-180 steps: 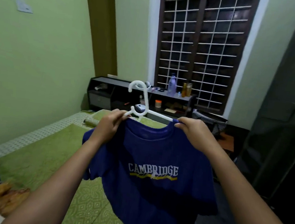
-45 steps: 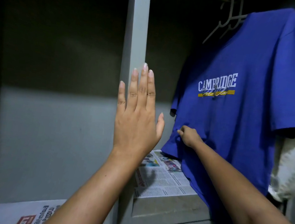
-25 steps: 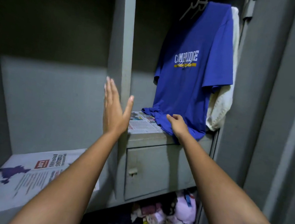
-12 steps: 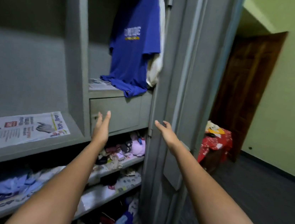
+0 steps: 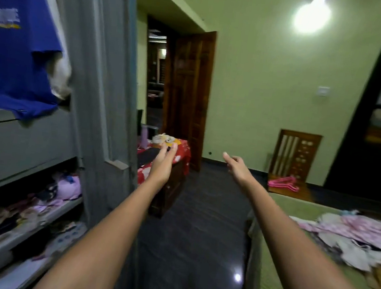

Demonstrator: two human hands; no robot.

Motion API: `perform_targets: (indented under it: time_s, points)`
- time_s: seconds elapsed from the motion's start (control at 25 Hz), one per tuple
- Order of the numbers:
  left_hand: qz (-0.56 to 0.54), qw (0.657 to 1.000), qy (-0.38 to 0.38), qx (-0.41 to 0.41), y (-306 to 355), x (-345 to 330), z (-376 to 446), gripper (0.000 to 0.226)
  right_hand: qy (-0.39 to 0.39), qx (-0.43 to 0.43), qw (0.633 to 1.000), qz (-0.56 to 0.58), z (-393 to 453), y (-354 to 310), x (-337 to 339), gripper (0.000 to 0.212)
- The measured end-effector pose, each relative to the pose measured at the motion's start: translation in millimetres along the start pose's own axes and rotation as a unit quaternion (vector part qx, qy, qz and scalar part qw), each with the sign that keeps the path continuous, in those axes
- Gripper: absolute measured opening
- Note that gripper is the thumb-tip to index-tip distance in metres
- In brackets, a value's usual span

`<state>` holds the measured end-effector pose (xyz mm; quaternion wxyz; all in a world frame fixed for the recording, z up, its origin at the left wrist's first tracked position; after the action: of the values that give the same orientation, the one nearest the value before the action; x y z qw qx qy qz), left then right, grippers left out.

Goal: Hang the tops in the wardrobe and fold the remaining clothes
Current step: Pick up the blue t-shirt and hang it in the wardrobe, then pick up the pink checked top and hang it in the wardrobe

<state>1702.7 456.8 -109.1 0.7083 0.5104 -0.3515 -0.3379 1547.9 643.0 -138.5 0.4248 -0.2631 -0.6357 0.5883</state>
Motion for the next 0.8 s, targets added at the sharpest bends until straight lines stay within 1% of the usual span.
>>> perform_targets:
  time_s: [0.08, 0.16, 0.24, 0.36, 0.52, 0.72, 0.8]
  points:
    - [-0.024, 0.999, -0.04, -0.019, 15, -46, 11, 0.06, 0.041, 0.0, 0.999, -0.008, -8, 7, 56, 0.073]
    - [-0.036, 0.997, -0.07, -0.025, 22, -83, 30, 0.065, 0.066, -0.005, 0.998, -0.004, -10, 10, 96, 0.073]
    - [-0.041, 0.995, -0.085, -0.027, 25, -109, 53, 0.068, 0.078, -0.003, 0.997, 0.001, -1, 11, 123, 0.074]
    - [-0.044, 0.993, -0.105, -0.026, 13, -145, 99, 0.067, 0.085, -0.013, 0.996, -0.004, 32, 28, 145, 0.074]
    - [-0.047, 0.991, -0.121, -0.027, -9, -176, 190, 0.069, 0.084, -0.032, 0.996, -0.007, 108, 56, 163, 0.076]
    - [-0.072, 0.989, -0.124, -0.047, 8, -201, 347, 0.07, 0.099, -0.019, 0.995, -0.019, 245, 24, 215, 0.077]
    - [-0.079, 0.987, -0.13, -0.055, 9, -215, 402, 0.069, 0.116, -0.013, 0.993, -0.016, 299, 23, 236, 0.076]
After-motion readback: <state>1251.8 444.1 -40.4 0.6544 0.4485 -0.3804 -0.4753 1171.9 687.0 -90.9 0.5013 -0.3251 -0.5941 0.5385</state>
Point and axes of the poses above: each hand's wrist, its own z-axis towards the middle knuckle, its own x-axis out of the back of the hand, y = z × x, the point moved 10 cm from there along z, towards the middle knuckle, and after that the axes turned 7 degrees about -y, right-handed, at the moved point
